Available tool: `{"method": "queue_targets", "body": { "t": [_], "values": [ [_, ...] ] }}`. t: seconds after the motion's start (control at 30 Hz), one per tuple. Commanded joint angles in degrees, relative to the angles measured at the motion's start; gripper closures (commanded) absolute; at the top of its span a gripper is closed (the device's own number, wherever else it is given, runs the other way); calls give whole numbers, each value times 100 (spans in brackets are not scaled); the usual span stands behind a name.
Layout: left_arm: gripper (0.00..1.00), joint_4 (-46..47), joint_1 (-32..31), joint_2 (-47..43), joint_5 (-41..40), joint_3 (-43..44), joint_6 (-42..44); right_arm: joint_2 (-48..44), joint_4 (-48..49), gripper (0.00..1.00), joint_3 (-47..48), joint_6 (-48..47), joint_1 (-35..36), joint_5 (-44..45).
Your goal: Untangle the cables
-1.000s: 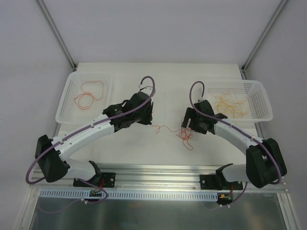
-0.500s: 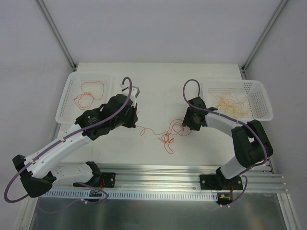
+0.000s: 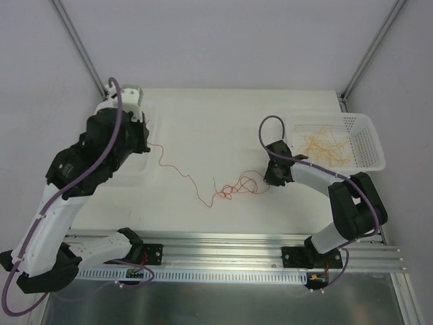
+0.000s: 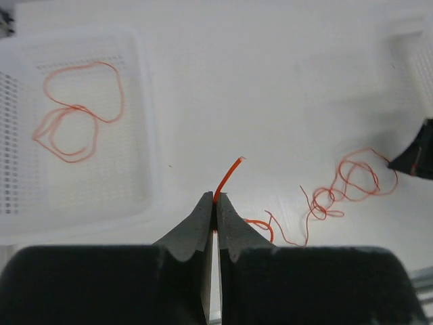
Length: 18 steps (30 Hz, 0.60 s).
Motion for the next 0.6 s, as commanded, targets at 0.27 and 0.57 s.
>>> {"method": "queue_targets", "body": {
  "t": [0.27,0.57],
  "values": [
    [100,155,290,598,-1883,3419,2063,-847,-779,99,-758,116,-358,478],
    [98,929,299,827,-1384,3983,2714,-1278,-823,99,-855,55,-482,285]
  ]
}}
